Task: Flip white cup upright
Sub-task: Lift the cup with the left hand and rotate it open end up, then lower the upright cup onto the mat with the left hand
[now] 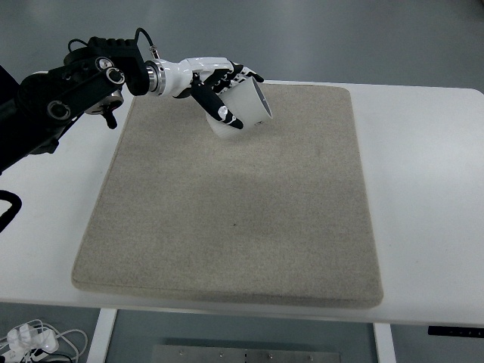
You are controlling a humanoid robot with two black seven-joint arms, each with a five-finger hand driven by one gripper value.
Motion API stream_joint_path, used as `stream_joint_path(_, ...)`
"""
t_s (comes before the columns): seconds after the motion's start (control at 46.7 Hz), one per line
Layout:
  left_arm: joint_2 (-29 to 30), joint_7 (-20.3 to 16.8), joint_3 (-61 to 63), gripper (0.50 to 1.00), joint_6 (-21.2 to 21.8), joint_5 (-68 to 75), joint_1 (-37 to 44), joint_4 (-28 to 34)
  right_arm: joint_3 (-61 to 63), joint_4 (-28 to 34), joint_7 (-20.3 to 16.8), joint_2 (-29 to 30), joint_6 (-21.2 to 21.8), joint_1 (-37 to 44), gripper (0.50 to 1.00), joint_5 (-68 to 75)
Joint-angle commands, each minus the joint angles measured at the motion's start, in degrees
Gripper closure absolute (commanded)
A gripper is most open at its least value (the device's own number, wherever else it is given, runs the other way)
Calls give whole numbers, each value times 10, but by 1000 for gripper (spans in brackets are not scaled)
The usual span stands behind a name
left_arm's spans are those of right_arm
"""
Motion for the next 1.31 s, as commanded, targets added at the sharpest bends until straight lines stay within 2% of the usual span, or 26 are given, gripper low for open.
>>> stream_joint_path(0.0,2,-33,-1,1000,0,-34,6,20,0,0,0,0,0,0,548,0)
stream_joint_path(0.15,3,-99,0,1000,-1,-67,17,51,0,0,0,0,0,0,548,0)
stream_joint_path(0.449,3,-198,-2,1000,8,-141,53,67,0,0,0,0,0,0,548,0)
stream_joint_path(0.749,-4,-316,-2,1000,9,-166,88,120,0,0,0,0,0,0,548,0)
stream_joint_path(0.835,-9,-320,0,1000,16,-170,97,123,0,0,0,0,0,0,548,0)
stream_joint_path(1.284,-49,-320,2,1000,113,-168,152,123,0,0,0,0,0,0,548,0)
